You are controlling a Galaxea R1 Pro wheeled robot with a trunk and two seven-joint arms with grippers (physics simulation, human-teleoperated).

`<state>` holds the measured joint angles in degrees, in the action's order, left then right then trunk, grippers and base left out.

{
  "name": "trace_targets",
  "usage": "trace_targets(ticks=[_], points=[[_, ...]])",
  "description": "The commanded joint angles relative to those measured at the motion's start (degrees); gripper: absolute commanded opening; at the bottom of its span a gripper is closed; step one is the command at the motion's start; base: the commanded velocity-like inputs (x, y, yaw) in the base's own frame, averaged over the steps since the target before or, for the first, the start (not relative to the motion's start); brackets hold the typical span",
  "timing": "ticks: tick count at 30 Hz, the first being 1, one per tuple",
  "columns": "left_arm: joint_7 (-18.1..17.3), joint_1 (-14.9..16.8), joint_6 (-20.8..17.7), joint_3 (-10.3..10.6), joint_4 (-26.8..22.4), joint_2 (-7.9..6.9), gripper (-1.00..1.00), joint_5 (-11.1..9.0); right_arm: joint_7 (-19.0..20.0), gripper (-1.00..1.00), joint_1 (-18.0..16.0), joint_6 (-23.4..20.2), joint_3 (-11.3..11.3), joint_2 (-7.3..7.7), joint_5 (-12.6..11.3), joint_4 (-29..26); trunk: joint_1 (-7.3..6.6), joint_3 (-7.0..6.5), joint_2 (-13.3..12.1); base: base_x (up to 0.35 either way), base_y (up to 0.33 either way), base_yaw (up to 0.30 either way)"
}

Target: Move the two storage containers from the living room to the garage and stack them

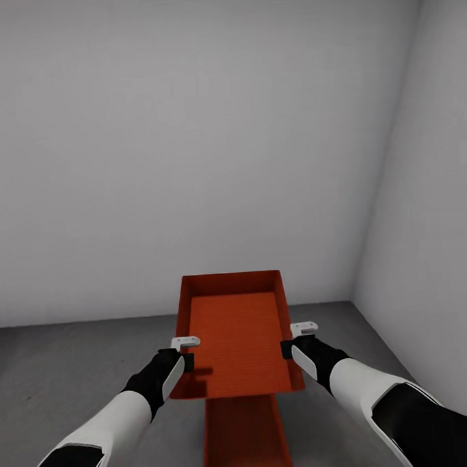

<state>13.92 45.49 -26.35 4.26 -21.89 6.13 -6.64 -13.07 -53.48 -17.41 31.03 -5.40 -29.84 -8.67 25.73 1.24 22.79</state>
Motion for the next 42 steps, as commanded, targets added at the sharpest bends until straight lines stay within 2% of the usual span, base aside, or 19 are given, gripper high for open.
trace_targets(ticks=[1, 8, 21, 32, 42], points=[[0.58, 0.04, -0.22, 1.72, -0.26, -0.33, -1.00, -0.66, 0.24, -1.00, -0.05, -0.17, 1.67, 0.04, -3.03, -0.01, 0.05, 0.13, 0.13, 0.146, 0.000, -0.008], [0.58, 0.04, -0.09, 1.72, -0.26, -0.33, -1.00, -0.69, 0.24, -1.00, -0.05, -0.17, 1.67, 0.07, -3.03, 0.00, 0.05, 0.13, 0.13, 0.176, 0.000, -0.002], [0.49, 0.05, 0.10, 1.72, -0.27, -0.33, -1.00, -0.66, 0.24, -1.00, -0.05, -0.17, 1.71, 0.13, -3.03, 0.00, 0.05, 0.13, 0.13, 0.018, 0.000, 0.000], [0.49, 0.05, 0.28, 1.72, -0.29, -0.33, -1.00, -0.68, 0.24, -1.00, -0.05, -0.17, 1.67, 0.13, -3.03, 0.00, 0.05, 0.13, 0.13, 0.173, 0.031, -0.003], [0.49, 0.04, 0.34, 1.72, -0.29, -0.33, -1.00, -0.66, 0.24, -1.00, -0.05, -0.17, 1.67, 0.05, -3.03, 0.02, 0.05, 0.13, 0.13, 0.004, 0.001, -0.206]])
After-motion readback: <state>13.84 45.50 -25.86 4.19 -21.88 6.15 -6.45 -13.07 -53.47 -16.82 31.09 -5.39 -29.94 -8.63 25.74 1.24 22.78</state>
